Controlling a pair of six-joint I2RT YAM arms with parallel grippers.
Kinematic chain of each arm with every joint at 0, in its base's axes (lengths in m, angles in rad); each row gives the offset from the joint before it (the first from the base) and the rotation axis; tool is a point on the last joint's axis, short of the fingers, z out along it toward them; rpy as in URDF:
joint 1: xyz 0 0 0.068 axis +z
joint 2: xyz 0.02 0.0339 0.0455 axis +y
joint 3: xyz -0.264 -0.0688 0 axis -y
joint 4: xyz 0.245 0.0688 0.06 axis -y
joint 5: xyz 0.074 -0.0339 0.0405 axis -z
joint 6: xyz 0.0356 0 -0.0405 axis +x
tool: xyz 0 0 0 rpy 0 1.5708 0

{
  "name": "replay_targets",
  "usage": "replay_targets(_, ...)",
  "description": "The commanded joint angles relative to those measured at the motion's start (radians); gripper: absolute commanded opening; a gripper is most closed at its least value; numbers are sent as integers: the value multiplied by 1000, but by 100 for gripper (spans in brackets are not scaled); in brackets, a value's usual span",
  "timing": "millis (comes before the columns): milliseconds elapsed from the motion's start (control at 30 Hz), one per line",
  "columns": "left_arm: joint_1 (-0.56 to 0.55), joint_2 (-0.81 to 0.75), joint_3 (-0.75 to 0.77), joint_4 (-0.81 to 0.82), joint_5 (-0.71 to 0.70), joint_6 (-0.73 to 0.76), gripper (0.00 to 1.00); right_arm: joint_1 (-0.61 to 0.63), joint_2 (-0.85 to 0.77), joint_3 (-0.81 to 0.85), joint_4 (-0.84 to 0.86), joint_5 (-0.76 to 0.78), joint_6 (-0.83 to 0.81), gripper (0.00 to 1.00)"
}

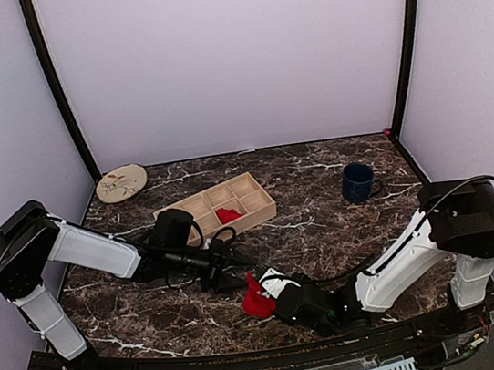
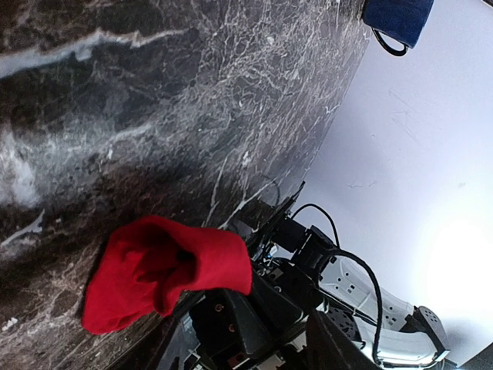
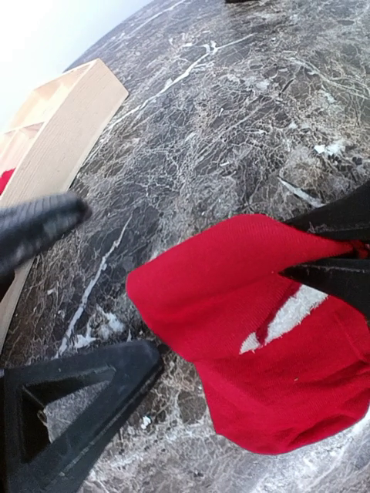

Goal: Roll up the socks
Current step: Roll the sock at the center of the board.

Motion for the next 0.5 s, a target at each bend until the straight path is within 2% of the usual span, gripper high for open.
replay_targets(0, 7, 10, 26, 41, 65, -60, 57, 27, 31, 23, 70, 71, -48, 0)
replay_targets(233, 9, 71, 23, 121, 132, -120, 59, 43, 42, 21, 101, 84, -59, 0)
replay_targets(467, 8, 102, 26, 89, 145, -93, 60, 46, 46, 23, 121, 83, -68, 0)
